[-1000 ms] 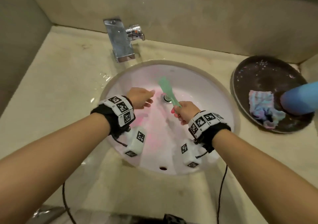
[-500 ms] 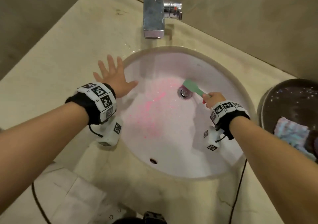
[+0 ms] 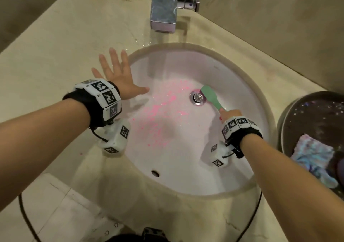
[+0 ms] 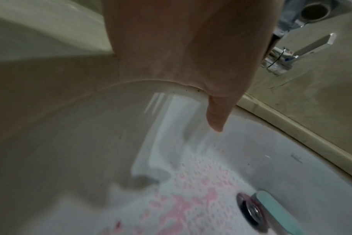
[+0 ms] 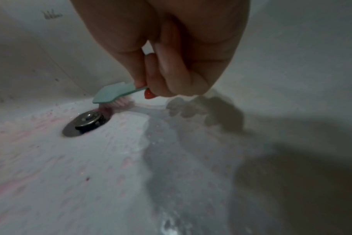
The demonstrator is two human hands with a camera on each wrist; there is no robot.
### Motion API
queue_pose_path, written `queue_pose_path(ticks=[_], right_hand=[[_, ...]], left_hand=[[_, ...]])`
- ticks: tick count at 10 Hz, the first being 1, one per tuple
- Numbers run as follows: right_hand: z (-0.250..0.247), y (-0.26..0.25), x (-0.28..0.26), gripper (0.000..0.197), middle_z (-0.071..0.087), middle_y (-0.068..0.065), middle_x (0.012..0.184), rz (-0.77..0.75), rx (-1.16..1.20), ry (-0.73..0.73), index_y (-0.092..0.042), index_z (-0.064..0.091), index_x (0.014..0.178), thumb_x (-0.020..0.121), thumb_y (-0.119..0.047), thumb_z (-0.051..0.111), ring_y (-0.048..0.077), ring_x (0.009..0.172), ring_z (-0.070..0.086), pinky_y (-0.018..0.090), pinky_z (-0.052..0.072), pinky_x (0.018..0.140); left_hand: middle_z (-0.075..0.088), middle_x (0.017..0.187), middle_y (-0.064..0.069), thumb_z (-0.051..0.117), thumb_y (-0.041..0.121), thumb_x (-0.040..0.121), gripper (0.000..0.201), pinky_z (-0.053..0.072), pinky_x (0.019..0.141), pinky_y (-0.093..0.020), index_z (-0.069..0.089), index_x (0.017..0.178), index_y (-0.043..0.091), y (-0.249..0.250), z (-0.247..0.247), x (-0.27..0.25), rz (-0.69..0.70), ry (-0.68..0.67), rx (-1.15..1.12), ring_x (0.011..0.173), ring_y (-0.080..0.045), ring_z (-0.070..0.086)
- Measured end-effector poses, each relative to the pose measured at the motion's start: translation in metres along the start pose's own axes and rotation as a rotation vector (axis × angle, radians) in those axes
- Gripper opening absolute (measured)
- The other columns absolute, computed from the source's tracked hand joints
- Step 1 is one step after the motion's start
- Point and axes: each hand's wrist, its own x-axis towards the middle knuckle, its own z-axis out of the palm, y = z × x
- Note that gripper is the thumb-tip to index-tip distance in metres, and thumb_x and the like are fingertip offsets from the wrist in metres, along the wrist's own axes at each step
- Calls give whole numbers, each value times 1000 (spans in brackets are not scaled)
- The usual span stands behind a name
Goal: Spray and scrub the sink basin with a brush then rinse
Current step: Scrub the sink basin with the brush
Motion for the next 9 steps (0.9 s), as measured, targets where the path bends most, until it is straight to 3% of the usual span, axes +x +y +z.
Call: queue_pose_path(ticks=[2, 3, 6, 7, 8, 9], right_hand=[[1, -33, 0, 43, 69, 11, 85, -133, 1, -50, -9, 67, 90, 86, -48, 50, 24, 66, 59, 28, 43, 66], [-4, -29, -3, 40, 61, 7, 76, -143, -27, -19, -7, 62, 92, 92, -44, 48, 21, 60, 53, 25, 37, 58], [-6, 35, -11, 47, 64, 9, 78, 75, -54, -1, -5, 67, 95, 92, -46, 45, 24, 65, 56, 25, 33, 50], [2, 19, -11, 48, 69, 11, 86, 29, -26, -33, -6, 68, 95, 90, -48, 45, 25, 69, 61, 25, 42, 60], [7, -5, -9, 33, 63, 7, 93, -58, 24, -71, -16, 60, 80, 92, -43, 47, 25, 82, 60, 24, 43, 64], [4, -18, -8, 28, 56, 6, 96, -109, 41, -95, -19, 49, 71, 96, -32, 46, 22, 83, 52, 23, 40, 58]], left_hand=[[-38, 148, -9, 56, 70, 74, 121, -13, 109, -59, -29, 143, 19, 1, 1, 1, -13, 4, 8, 136, -37, -31], [-38, 148, -9, 57, 70, 74, 121, -13, 108, -59, -29, 143, 19, 1, 1, 1, -10, 8, 4, 136, -38, -31], [-38, 148, -11, 57, 70, 73, 123, -12, 108, -61, -30, 143, 18, 1, 3, 2, -1, 27, 7, 136, -39, -30], [-38, 148, -11, 57, 70, 73, 123, -12, 108, -61, -30, 143, 18, 1, 3, 2, -1, 31, 12, 136, -39, -30], [-37, 148, -12, 57, 70, 73, 123, -13, 107, -61, -30, 143, 18, 1, 3, 2, 1, 28, 11, 136, -39, -30], [-37, 148, -12, 57, 70, 73, 123, -13, 107, -61, -30, 143, 18, 0, 4, 4, 3, 27, 12, 136, -40, -30]])
